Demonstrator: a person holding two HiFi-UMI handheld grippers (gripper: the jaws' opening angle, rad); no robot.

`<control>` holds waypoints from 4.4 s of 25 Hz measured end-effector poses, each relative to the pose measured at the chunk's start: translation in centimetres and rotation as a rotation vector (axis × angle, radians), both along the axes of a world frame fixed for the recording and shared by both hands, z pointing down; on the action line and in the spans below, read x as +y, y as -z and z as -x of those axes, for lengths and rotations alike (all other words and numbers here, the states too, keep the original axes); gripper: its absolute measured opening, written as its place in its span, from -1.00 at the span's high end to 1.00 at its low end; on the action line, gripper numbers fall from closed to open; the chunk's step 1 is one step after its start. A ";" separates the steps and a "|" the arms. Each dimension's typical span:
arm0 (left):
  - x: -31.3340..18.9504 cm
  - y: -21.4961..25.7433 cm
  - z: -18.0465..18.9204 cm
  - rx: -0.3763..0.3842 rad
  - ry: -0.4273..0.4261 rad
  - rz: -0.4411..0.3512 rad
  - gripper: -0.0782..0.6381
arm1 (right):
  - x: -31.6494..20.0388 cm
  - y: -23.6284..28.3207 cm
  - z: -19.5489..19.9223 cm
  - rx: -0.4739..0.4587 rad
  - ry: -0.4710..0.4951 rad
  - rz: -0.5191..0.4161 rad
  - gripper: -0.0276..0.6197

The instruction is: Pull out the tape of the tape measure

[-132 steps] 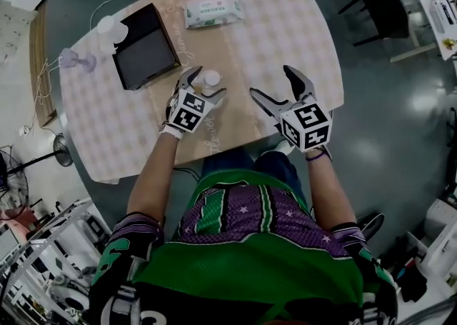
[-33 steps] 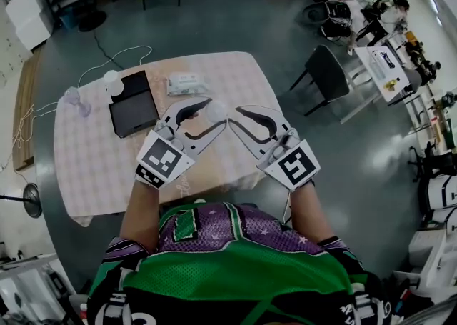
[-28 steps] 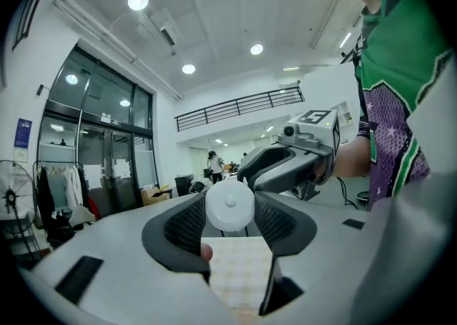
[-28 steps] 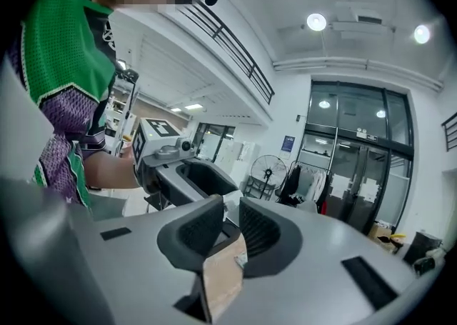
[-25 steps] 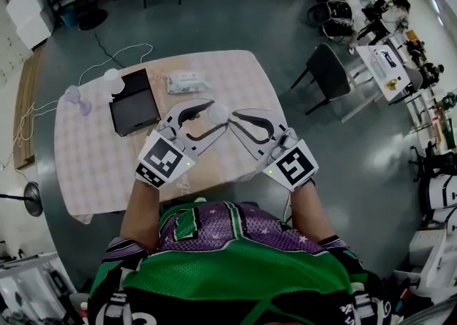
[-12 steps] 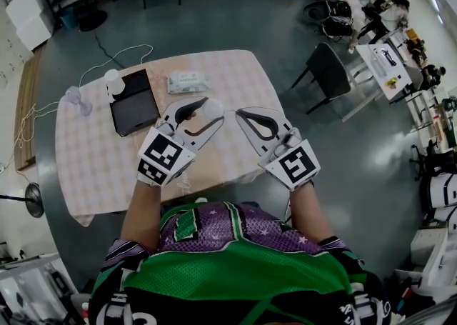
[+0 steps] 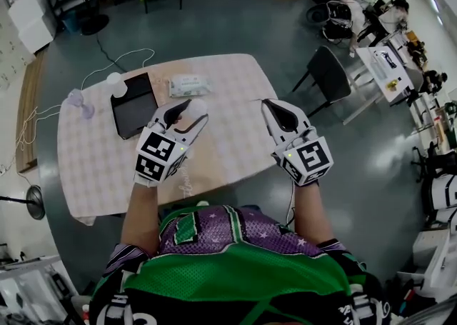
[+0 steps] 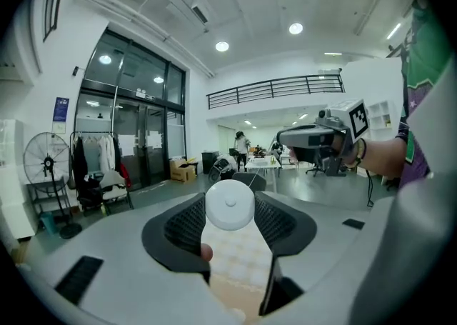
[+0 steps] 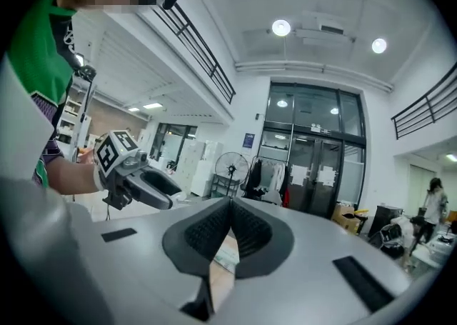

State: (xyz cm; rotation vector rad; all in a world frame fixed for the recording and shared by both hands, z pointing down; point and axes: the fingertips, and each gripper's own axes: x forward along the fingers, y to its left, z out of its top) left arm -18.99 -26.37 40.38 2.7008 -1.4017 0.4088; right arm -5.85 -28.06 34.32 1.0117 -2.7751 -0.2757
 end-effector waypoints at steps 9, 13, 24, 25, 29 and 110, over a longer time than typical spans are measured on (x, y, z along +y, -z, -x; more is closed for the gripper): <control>-1.3 -5.3 4.6 -0.082 0.113 0.103 0.12 | -2.2 -1.7 -3.0 -0.014 -0.161 0.051 0.89; -1.4 -6.9 6.4 -0.149 0.157 0.127 0.12 | -3.6 -3.4 -4.9 -0.071 -0.232 0.126 0.89; -1.0 -5.4 7.4 -0.055 0.136 0.111 0.12 | -4.9 -6.6 -5.6 -0.160 -0.297 0.227 0.89; -1.0 -5.3 7.5 -0.046 0.136 0.109 0.12 | -4.9 -6.6 -5.5 -0.161 -0.297 0.227 0.89; -0.8 -4.9 7.9 -0.020 0.133 0.105 0.12 | -4.8 -6.3 -5.4 -0.170 -0.299 0.216 0.89; 0.5 -11.0 6.9 -0.022 0.179 0.169 0.11 | -4.0 -13.4 -11.6 -0.283 -0.477 0.410 0.88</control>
